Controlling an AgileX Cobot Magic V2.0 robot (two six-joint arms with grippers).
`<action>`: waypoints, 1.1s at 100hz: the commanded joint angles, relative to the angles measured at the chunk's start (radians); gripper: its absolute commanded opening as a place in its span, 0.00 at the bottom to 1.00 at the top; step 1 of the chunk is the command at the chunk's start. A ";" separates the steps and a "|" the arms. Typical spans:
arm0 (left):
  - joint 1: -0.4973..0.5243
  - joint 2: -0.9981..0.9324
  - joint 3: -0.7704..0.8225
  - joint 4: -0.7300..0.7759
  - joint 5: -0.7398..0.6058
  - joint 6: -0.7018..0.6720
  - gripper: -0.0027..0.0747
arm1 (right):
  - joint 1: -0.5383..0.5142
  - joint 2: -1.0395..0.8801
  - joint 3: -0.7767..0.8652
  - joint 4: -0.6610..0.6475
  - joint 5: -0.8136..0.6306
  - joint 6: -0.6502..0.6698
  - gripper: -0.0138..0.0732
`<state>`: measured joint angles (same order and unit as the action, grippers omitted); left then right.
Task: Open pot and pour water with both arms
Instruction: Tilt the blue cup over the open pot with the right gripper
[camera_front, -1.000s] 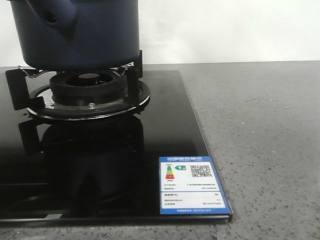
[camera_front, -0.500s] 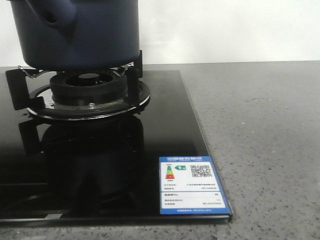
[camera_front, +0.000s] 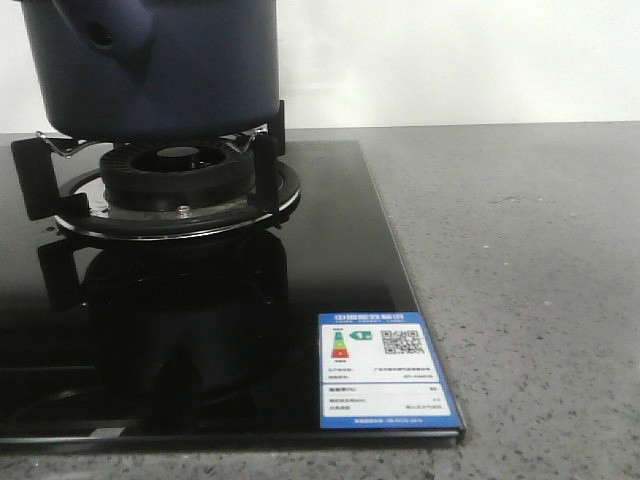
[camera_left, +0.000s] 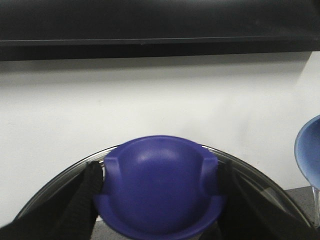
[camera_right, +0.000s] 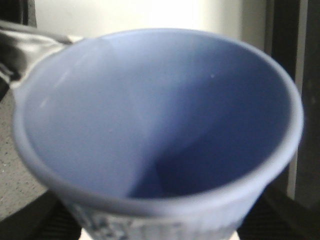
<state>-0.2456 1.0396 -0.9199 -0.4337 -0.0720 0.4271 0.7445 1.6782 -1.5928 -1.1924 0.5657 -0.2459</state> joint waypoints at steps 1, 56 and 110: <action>0.003 -0.026 -0.037 0.002 -0.098 -0.002 0.49 | 0.006 -0.048 -0.040 -0.061 -0.056 -0.024 0.54; 0.003 -0.026 -0.037 0.002 -0.098 -0.002 0.49 | 0.006 -0.048 -0.040 -0.235 -0.083 -0.028 0.54; 0.003 -0.026 -0.037 0.002 -0.098 -0.002 0.49 | 0.006 -0.048 -0.040 -0.287 -0.126 -0.028 0.54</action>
<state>-0.2456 1.0396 -0.9199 -0.4337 -0.0704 0.4271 0.7465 1.6782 -1.5928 -1.4298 0.4498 -0.2685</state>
